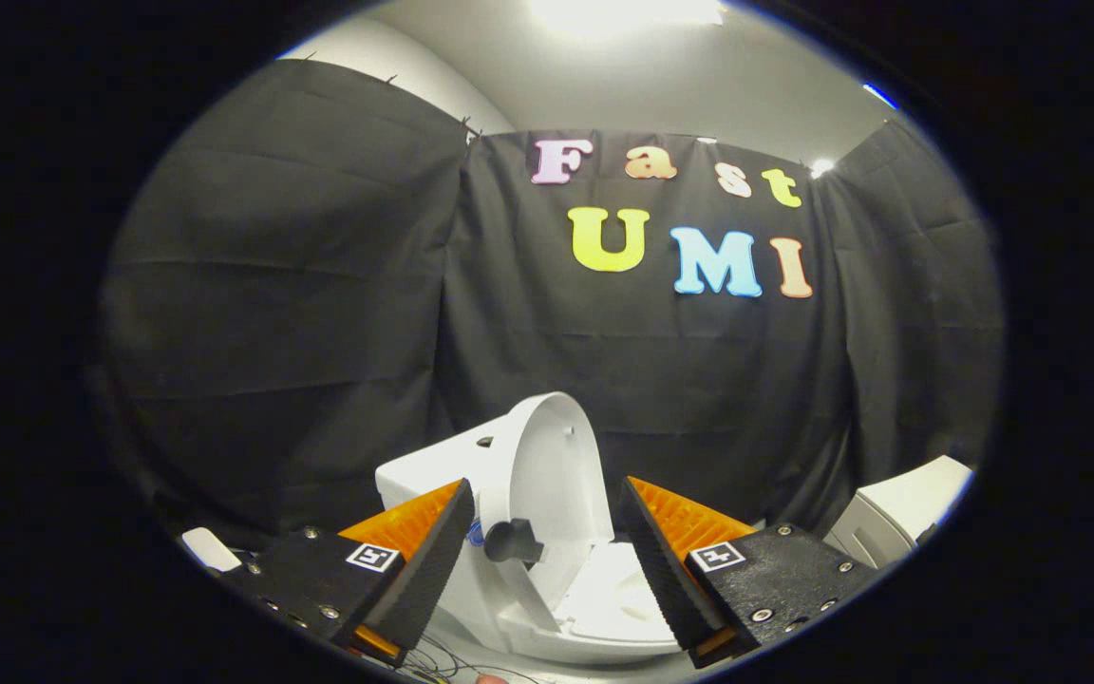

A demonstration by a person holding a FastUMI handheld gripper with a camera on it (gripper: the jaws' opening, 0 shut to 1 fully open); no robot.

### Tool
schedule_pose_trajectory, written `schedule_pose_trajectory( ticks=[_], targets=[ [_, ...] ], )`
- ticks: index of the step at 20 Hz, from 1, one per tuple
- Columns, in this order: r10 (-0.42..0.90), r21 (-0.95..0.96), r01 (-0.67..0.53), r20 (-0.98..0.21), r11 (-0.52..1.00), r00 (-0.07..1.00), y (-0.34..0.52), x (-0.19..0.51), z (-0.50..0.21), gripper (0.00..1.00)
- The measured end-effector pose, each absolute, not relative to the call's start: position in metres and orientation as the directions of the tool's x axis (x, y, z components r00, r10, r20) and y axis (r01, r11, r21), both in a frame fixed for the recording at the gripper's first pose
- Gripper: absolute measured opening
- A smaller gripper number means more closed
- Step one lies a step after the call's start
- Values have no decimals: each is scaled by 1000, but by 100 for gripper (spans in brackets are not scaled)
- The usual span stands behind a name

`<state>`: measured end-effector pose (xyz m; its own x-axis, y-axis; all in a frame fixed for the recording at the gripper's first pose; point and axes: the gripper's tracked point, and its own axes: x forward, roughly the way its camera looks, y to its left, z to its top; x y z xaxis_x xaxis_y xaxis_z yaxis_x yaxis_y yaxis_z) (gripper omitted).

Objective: Open the toilet lid.

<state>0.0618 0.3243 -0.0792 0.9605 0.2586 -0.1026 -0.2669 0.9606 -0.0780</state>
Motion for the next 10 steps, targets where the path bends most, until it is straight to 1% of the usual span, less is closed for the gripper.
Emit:
schedule_pose_trajectory(
  ticks=[3,7,10],
  targets=[
    [276,-15,-277,-40,961,960,283,68,-51,95],
    [260,53,-258,-18,965,966,216,68,-32,95],
    [226,44,-226,2,973,974,160,63,-20,95]
  ],
)
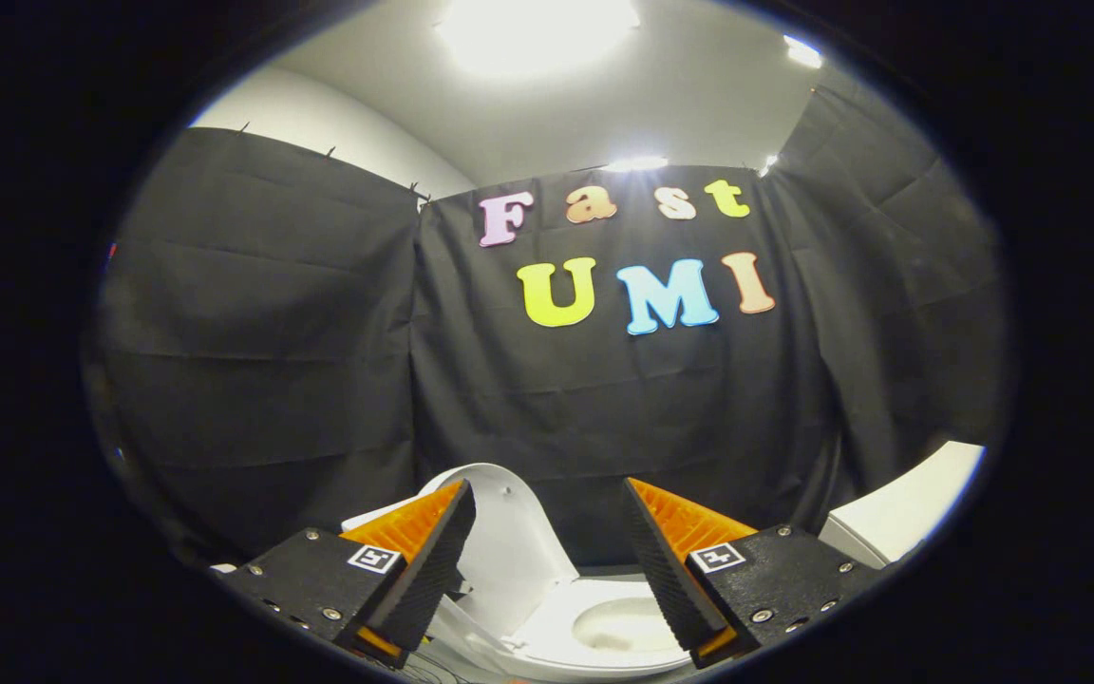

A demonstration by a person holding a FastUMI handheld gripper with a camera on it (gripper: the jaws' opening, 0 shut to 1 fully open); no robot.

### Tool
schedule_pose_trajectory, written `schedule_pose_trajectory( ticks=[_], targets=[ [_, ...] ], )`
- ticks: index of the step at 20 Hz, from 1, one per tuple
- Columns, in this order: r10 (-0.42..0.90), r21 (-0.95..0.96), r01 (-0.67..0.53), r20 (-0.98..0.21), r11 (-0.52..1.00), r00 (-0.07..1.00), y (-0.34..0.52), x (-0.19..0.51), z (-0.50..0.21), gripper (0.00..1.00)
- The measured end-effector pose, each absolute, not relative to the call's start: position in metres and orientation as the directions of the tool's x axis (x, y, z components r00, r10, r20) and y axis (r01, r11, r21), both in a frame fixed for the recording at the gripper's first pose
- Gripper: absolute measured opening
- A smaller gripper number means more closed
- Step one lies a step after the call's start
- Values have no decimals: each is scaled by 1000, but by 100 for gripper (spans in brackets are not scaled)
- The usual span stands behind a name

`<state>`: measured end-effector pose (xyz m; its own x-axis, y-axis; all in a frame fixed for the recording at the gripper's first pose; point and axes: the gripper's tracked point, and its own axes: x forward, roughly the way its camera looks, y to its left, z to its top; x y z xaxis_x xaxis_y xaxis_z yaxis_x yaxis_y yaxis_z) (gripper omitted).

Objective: Open the toilet lid.

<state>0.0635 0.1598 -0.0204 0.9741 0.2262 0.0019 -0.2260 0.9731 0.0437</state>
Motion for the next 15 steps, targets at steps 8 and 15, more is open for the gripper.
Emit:
schedule_pose_trajectory(
  ticks=[8,15],
  targets=[
    [143,-46,-143,1,989,990,60,60,-9,95],
    [45,-16,-45,-19,999,999,11,58,5,95]
  ],
)
